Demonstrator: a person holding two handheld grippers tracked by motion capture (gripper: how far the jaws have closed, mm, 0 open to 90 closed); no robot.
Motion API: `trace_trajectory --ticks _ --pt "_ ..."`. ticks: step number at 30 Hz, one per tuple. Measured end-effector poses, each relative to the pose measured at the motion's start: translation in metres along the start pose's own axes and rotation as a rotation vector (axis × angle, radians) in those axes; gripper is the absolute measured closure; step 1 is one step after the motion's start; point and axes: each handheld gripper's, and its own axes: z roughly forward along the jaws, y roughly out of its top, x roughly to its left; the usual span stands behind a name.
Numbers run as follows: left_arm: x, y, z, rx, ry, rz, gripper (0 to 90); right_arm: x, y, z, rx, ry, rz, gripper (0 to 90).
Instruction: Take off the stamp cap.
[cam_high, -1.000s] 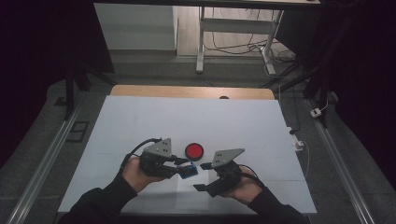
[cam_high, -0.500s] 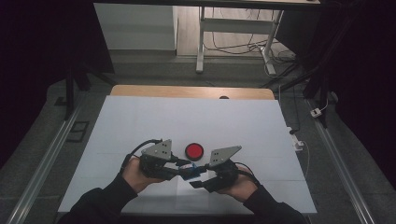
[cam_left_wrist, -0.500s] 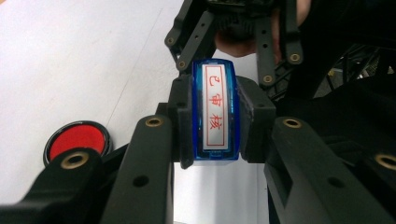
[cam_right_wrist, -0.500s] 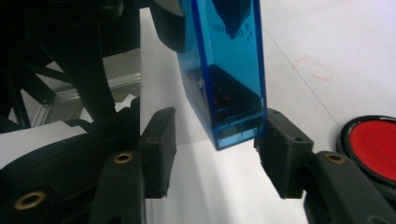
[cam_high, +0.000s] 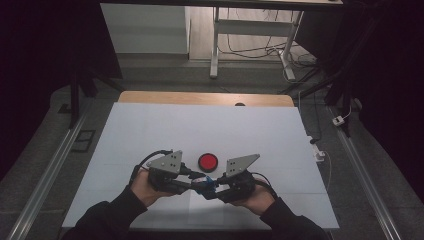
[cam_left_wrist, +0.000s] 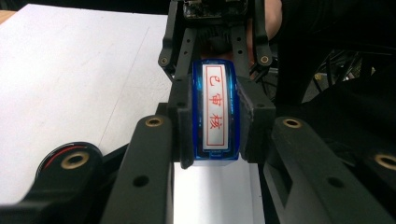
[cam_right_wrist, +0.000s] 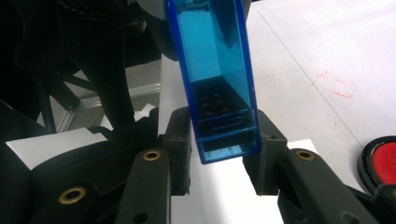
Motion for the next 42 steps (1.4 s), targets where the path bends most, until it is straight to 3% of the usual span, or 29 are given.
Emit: trace_trajectory --ticks 11,24,25,30,42 --pt "0.0001 -0.0007 -0.0029 -0.036 -0.01 0.02 70.5 -0.0016 0.0006 -0.003 -0.033 0.037 0.016 68.2" --pt "-0.0017 -0.001 -0.0021 -0.028 0.008 0.041 70.7 -0.0021 0.0012 -0.0027 -0.004 0.029 0.097 68.6" --pt "-0.002 -0.0011 -0.002 -0.027 0.013 0.044 70.8 -0.0023 0.0013 -0.0026 0.0 0.032 0.12 68.6" --pt "-0.0039 0.0 -0.0028 -0.015 0.046 0.064 70.7 -0.0037 0.0 -0.0019 0.011 0.025 0.148 68.8" --pt "-0.0009 -0.001 -0.005 -0.018 0.064 0.009 70.6 0.0004 0.0003 -0.0012 0.044 -0.028 0.108 68.4"
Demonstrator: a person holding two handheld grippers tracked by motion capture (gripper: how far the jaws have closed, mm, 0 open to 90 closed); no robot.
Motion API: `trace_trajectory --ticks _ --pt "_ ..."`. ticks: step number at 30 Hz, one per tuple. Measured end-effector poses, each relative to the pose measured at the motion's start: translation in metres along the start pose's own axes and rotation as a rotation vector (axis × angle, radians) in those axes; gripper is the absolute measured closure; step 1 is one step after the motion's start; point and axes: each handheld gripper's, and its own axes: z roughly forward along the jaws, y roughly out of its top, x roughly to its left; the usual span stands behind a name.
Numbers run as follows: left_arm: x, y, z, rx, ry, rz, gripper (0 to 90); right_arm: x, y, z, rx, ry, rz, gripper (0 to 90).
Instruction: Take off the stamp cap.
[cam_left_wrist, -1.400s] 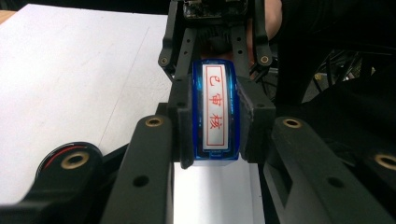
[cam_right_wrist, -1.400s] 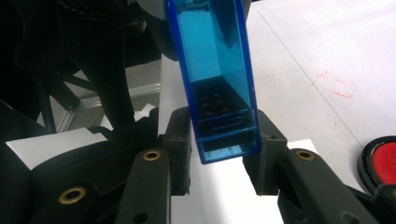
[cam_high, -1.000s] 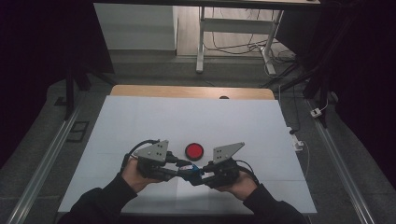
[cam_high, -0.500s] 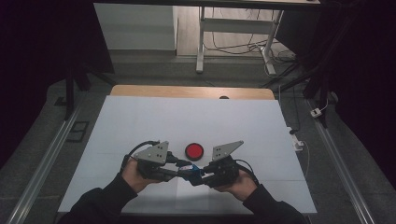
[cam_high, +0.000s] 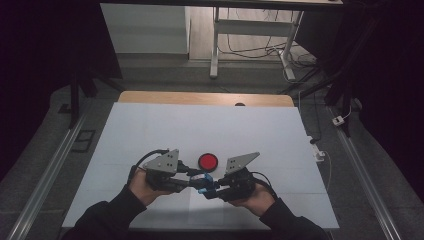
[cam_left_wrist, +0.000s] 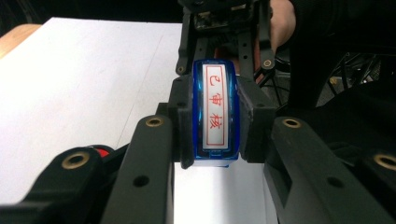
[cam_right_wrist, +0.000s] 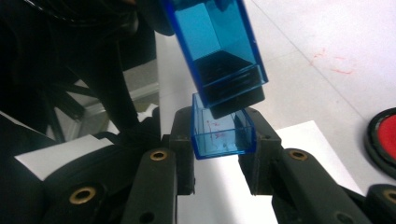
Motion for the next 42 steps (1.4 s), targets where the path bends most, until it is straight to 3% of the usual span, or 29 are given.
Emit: trace_trajectory --ticks 14,29,33,42 --pt "0.004 -0.002 -0.002 0.016 0.038 -0.066 70.4 0.005 -0.003 -0.005 0.028 -0.09 -0.055 68.3" --pt "0.008 -0.006 -0.002 0.049 0.078 -0.135 70.3 0.008 -0.01 -0.019 0.05 -0.181 -0.05 68.2" --pt "0.009 -0.006 -0.002 0.055 0.09 -0.16 70.3 0.01 -0.013 -0.022 0.034 -0.204 -0.042 68.2" --pt "0.011 -0.008 0.0 0.086 0.119 -0.177 70.2 0.015 -0.02 -0.034 0.029 -0.263 -0.055 68.2"
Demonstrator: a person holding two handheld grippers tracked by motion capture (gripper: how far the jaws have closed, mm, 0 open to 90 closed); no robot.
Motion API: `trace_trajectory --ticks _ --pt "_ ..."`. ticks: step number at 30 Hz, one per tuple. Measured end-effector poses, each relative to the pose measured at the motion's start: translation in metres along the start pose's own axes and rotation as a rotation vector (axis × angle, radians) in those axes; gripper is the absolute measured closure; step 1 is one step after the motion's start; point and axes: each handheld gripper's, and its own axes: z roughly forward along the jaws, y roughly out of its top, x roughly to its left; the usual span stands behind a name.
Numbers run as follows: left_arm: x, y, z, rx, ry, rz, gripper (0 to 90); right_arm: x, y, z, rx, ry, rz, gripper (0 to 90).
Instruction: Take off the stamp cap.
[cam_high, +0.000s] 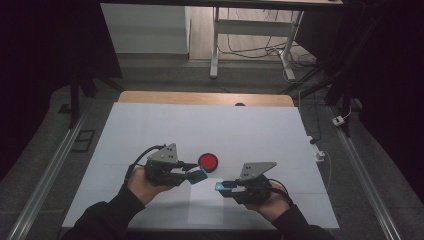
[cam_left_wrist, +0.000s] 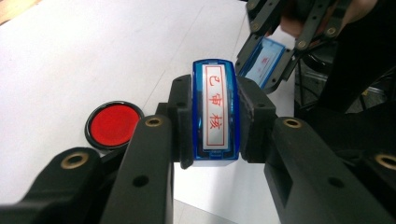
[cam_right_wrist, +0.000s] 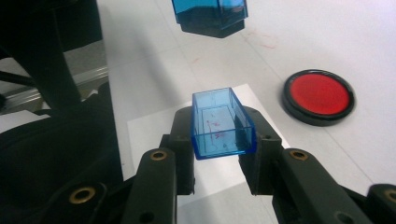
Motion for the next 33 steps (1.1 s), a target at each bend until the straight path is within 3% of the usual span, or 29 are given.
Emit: trace_trajectory --ticks 9,33 --pt "0.002 -0.001 0.0 0.005 0.011 -0.016 70.2 0.001 -0.006 -0.013 -0.004 -0.057 0.016 68.2" --pt "0.005 -0.001 -0.002 0.0 0.018 -0.053 70.2 -0.003 -0.04 -0.062 -0.053 -0.209 0.166 68.1"
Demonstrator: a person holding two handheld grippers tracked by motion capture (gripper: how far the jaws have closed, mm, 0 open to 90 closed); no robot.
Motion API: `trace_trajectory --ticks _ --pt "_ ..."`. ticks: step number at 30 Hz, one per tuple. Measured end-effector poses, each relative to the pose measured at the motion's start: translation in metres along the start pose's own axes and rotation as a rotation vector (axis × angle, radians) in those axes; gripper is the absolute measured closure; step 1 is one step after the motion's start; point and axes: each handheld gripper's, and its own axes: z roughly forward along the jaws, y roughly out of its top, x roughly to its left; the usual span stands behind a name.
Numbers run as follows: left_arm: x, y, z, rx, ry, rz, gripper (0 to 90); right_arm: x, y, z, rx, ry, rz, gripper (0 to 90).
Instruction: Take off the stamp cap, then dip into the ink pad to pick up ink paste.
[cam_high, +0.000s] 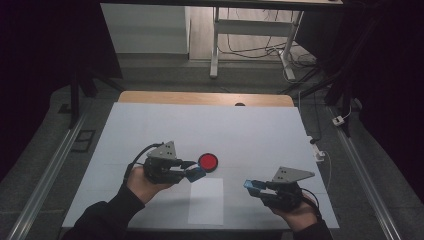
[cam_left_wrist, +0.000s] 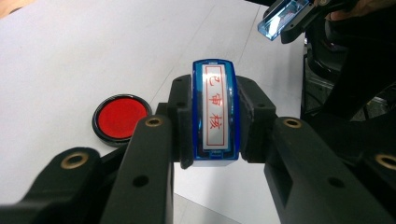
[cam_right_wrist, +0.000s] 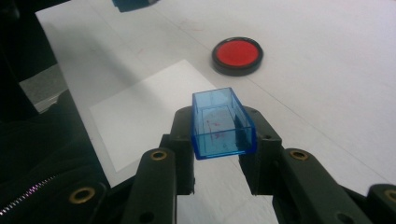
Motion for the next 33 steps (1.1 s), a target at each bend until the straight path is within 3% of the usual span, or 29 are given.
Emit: trace_trajectory --ticks 15,33 --pt "0.003 0.001 0.0 -0.002 0.016 -0.019 70.2 -0.006 -0.02 -0.023 -0.009 -0.083 0.062 68.1" --pt "0.016 0.004 0.007 0.001 0.039 -0.056 70.3 -0.008 -0.03 -0.034 -0.013 -0.098 0.098 68.1"
